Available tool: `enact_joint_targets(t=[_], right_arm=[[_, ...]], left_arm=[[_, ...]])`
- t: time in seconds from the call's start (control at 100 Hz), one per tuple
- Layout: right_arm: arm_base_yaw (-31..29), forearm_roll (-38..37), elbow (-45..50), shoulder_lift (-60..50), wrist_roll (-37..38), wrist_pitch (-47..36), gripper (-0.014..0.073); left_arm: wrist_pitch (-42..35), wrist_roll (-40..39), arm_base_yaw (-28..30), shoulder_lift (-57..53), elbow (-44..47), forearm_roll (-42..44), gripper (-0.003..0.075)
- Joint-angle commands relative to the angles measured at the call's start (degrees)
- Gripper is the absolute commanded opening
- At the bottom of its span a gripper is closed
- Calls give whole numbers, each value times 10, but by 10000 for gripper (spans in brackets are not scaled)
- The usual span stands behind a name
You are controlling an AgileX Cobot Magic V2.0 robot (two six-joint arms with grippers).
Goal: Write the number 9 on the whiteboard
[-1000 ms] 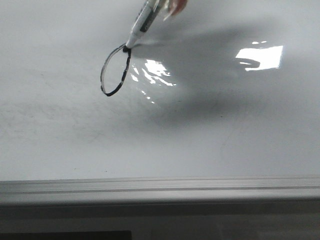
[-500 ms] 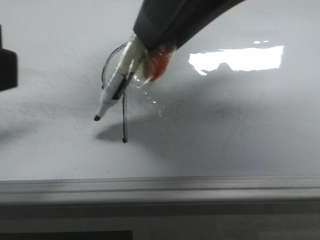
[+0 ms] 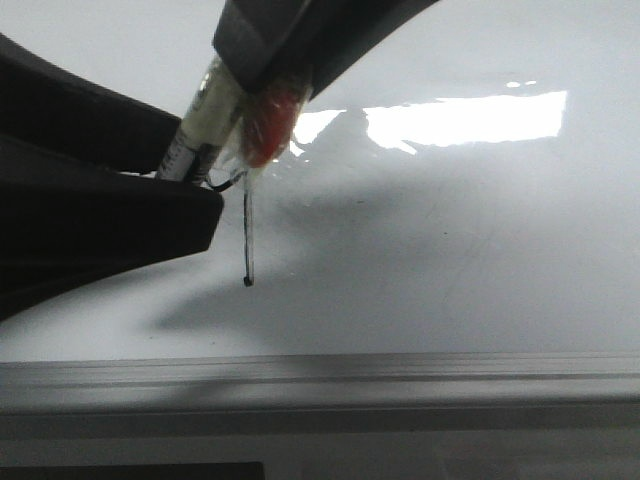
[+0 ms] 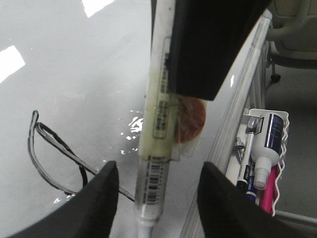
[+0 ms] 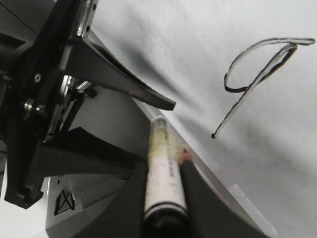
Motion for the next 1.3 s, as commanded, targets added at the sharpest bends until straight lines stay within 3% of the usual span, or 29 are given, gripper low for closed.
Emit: enact_joint_targets(t=[0.0,0.15,0.45,0.5,0.55,0.64,0.7,0.98,1.29], right_arm=[[0,10,-21,-15,-1,-22,-60],[0,25,-21,-15,-1,-17,-60],[0,28,-21,-15,-1,-24,-48],[0,28,-21,-15,-1,-24,9],[0,28,-21,-15,-1,-26,127],[0,28,-21,-15,-1,-39,337],[0,28,-21,-15,-1,-46,405],[0,28,-21,-15,-1,-44,395],[0,28,-21,-15,-1,-43,395]], left_arm=[[-50,-1,-5,2,-18,-12,269],[-51,-3,-5,2,-18,-26,-24],[-51,-5,-5,2,-18,-26,-20],[-51,-5,-5,2,-18,-31,-20],[-50,-6,-5,2,-18,-57,-20],[-48,-21,-5,2,-18,-152,-20],[-45,-21,-5,2,-18,-219,-20],[21,-21,-5,2,-18,-514,-21],[44,-20,-5,2,-18,-593,-21]])
